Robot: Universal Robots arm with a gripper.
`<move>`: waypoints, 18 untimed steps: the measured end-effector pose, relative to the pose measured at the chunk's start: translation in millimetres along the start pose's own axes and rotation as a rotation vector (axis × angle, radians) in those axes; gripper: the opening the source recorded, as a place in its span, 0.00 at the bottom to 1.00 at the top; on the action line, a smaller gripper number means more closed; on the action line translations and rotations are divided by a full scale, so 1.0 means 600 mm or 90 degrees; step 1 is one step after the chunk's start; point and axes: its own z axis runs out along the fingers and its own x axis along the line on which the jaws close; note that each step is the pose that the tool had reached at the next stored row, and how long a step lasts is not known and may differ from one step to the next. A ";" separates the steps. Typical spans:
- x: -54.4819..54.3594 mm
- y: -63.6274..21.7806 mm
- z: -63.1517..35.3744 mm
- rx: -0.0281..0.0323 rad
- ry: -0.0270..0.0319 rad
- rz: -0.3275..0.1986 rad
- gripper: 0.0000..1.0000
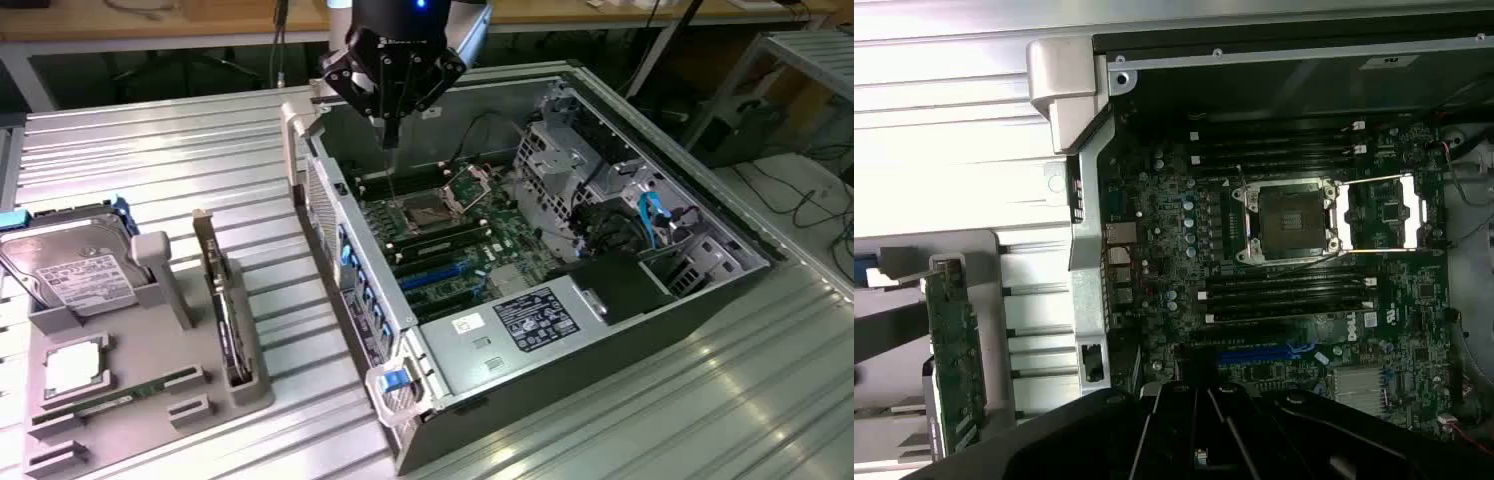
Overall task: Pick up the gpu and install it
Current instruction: 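Reach for the gpu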
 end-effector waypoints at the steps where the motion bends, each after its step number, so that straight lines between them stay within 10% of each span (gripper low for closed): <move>1: 0.002 0.000 0.000 0.0000 0.0000 0.000 0.11; 18: 0.018 -0.003 -0.001 0.0000 0.0000 0.000 0.11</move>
